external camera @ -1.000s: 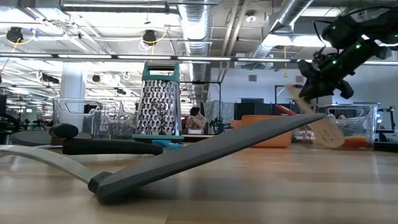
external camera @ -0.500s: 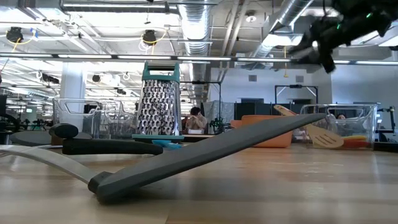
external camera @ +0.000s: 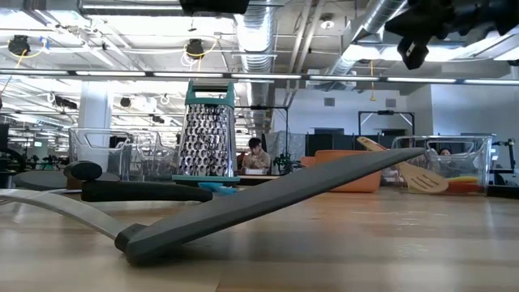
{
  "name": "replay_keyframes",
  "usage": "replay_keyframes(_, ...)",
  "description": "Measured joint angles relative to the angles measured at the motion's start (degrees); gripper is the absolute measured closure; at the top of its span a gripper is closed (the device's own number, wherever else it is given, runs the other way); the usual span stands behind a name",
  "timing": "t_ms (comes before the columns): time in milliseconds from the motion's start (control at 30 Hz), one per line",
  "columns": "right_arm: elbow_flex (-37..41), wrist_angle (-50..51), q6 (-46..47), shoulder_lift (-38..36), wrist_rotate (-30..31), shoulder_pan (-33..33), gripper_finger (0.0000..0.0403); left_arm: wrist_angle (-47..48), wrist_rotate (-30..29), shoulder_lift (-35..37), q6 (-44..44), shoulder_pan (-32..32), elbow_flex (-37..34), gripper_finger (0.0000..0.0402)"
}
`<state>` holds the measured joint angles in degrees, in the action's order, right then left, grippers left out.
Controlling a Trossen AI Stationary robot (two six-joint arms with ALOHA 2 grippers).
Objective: Pick & Place Kitchen Items
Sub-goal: Put the top black spatula into the left transparent bin
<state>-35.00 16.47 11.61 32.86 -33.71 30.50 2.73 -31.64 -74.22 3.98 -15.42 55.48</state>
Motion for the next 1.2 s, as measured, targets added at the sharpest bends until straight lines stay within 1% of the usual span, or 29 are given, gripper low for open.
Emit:
replay_keyframes(133, 0.02, -0.35, -3.06, 0.39, 18.81, -11.28, 0.0400, 1.48, -0.02, 0.00, -0.01, 0.00, 0.00, 0.0298)
replay_keyframes(200, 0.06, -0.73, -4.37, 0.86, 26.20, -17.06, 0.0402, 1.41, -0.03, 0.00, 0.01, 0.00, 0.00, 0.0298)
replay_keyframes(300, 0.08, -3.52, -7.17, 1.87, 32.39, -25.32, 0.0402, 1.42, -0.07, 0.01, 0.00, -0.17, 0.00, 0.0302)
replay_keyframes(433, 0.08, -8.89, -9.04, 4.84, 39.89, -35.13, 0.0402, 1.15, -0.35, 0.00, -0.50, -0.31, 0.00, 0.0323)
replay_keyframes(467, 0.08, -10.68, -9.21, 5.73, 42.36, -37.18, 0.0402, -0.23, -0.96, -0.05, -1.45, -0.31, -0.34, 0.0332)
replay_keyframes(533, 0.08, -14.14, -10.64, 7.54, 46.56, -40.67, 0.0402, -7.38, -2.11, -0.38, -2.16, -0.21, -2.81, 0.0351)
replay_keyframes(667, 0.08, -20.97, -14.68, 11.95, 50.49, -45.56, 0.0402, -20.66, -2.52, -0.52, -0.02, -0.33, -9.72, 0.0392)
replay_keyframes(733, 0.08, -25.02, -14.99, 14.68, 51.99, -47.37, 0.0402, -23.06, -2.50, 0.51, 0.10, -1.04, -12.20, 0.0398)
replay_keyframes(833, 0.08, -30.09, -13.12, 18.88, 53.30, -49.96, 0.0403, -23.34, -2.45, 3.40, 0.24, -2.88, -14.53, 0.0398)
replay_keyframes(900, 0.06, -30.84, -11.93, 21.22, 54.12, -51.22, 0.0403, -23.18, -2.51, 6.27, 0.32, -4.17, -16.37, 0.0400)
replay_keyframes(1033, 0.08, -30.27, -9.60, 26.28, 62.31, -53.10, 0.0403, -21.95, -3.30, 14.59, 1.83, -6.37, -20.57, 0.0400)
replay_keyframes(1067, 0.08, -30.23, -9.59, 27.46, 63.47, -53.13, 0.0403, -20.86, -2.87, 17.02, 1.82, -6.66, -21.58, 0.0400)
replay_keyframes(1200, 0.08, -31.94, -8.74, 31.49, 63.81, -52.46, 0.0403, -16.40, -0.22, 25.88, -0.75, -7.64, -26.00, 0.0400)
